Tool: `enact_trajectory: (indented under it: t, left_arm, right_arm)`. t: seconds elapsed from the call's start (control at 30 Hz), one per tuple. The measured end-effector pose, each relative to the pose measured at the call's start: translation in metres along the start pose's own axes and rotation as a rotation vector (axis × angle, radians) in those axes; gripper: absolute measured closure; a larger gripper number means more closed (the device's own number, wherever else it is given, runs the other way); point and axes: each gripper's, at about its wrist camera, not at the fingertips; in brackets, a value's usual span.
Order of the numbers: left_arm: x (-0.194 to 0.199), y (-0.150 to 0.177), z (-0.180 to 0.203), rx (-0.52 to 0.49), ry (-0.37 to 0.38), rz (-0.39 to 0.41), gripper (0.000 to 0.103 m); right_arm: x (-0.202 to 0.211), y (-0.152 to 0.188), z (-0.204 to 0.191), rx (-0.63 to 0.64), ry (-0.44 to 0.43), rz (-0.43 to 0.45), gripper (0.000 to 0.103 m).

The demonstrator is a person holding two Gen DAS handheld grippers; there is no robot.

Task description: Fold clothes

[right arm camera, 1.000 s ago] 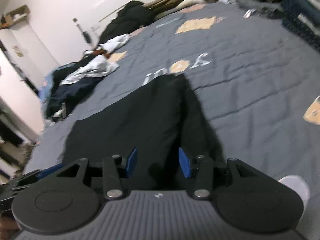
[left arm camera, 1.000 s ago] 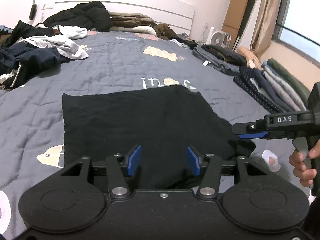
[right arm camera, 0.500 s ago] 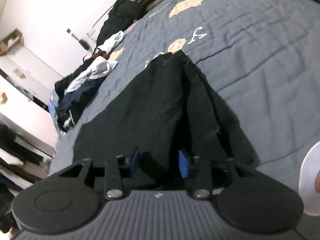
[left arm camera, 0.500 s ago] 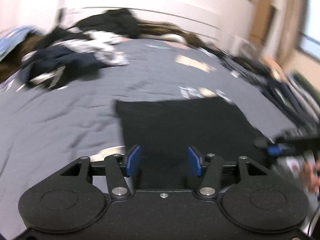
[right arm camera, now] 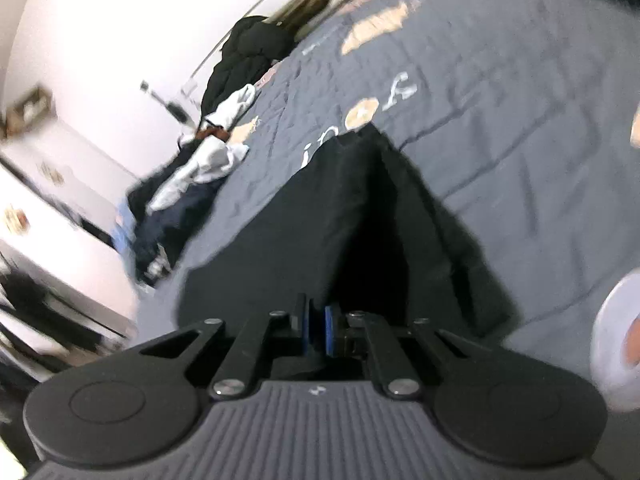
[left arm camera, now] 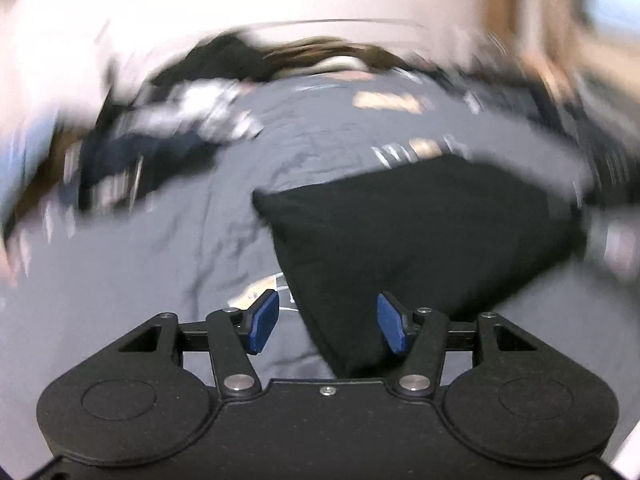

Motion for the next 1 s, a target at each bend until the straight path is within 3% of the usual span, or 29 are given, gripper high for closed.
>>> enact_trajectory:
  t: [0.13, 0.2, 0.4, 0.43, 0.47, 0.6, 0.63, 0.87, 1.0]
  left_arm:
    - [0.006, 0.004, 0.049, -0.305, -0.016, 0.039, 0.049]
    - [0.0, 0.007, 0.07, -0.443, -0.062, 0.05, 0.049]
    - [-0.03, 0.018, 0.1, -0.646, -0.093, 0.012, 0.05]
    - [-0.034, 0.02, 0.103, -0.677, -0.102, 0.003, 0.058]
    - [-0.036, 0.023, 0.102, -0.7, -0.118, -0.01, 0.07]
    - [-0.034, 0.028, 0.09, -0.717, -0.168, -0.041, 0.081]
    - [-0.033, 0.028, 0.086, -0.716, -0.193, -0.05, 0.089]
    - [-0.041, 0.035, 0.074, -0.733, -0.215, -0.114, 0.091]
    - [-0.039, 0.036, 0.071, -0.744, -0.244, -0.111, 0.091]
  right_arm:
    - [-0.007, 0.001, 0.007, -0.021, 0.012, -0.023, 0.096]
    - [-0.009, 0.0, 0.011, -0.048, 0.005, -0.027, 0.096]
    - [-0.006, -0.003, 0.011, -0.065, -0.03, -0.007, 0.096]
    - [-0.007, -0.003, 0.011, -0.066, -0.03, -0.005, 0.096]
    - [-0.007, -0.003, 0.011, -0.068, -0.03, -0.003, 0.096]
    - [-0.01, -0.003, 0.011, -0.064, -0.022, 0.007, 0.096]
    - [-0.01, -0.003, 0.011, -0.059, -0.018, 0.007, 0.096]
    - [-0.013, -0.002, 0.009, -0.021, 0.009, 0.005, 0.096]
    - [-0.015, -0.002, 0.009, 0.006, 0.028, -0.001, 0.096]
Point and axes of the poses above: each gripper's, at about its wrist camera, not at the fingertips, and x roughly against the way its jaws point, z to its right, y to its underside, and after that the axes turned 5 degrees about -x, right-handed
